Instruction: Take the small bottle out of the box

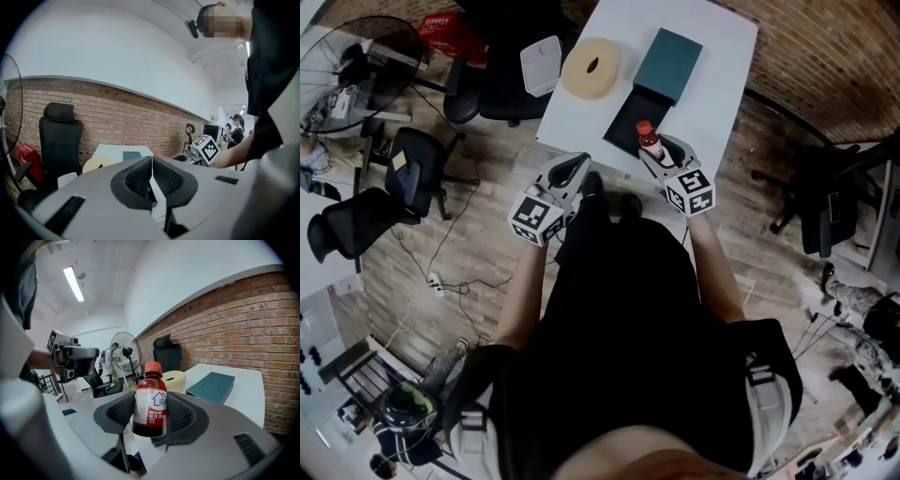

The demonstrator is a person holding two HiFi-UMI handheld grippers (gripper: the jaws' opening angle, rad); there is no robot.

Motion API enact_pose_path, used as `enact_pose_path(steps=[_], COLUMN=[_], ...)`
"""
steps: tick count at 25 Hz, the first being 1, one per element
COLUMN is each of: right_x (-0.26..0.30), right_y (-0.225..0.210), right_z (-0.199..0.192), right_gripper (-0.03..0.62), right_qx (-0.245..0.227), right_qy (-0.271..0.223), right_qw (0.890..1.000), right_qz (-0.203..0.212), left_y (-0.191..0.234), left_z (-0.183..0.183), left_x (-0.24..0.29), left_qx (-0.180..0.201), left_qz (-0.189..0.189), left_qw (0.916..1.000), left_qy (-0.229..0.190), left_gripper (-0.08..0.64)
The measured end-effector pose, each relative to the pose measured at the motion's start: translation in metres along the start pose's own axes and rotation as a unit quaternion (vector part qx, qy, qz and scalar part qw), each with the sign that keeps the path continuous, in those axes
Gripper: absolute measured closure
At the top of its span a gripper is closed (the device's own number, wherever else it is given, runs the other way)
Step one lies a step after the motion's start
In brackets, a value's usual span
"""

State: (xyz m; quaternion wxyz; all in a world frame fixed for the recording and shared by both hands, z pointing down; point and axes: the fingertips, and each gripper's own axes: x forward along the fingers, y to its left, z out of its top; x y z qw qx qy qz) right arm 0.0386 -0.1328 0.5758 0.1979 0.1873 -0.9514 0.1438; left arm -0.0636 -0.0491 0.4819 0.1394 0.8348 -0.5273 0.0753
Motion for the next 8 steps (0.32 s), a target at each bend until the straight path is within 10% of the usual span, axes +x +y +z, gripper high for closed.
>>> enact_pose_path(steps=[8], right_x=[-0.011], right_y=[-0.013], right_z=[0.000], right_gripper=[0.380], right_qx=[-0.005], right_qy=[-0.004], right_qw=[1.000], right_qz=[0.001], left_y=[-0.011], left_z=[0.005], left_x=[0.008], left_qx=[0.006], left_qz=[0.008], left_qw=[0.9999], left_qy=[-0.004], left_gripper=[0.538])
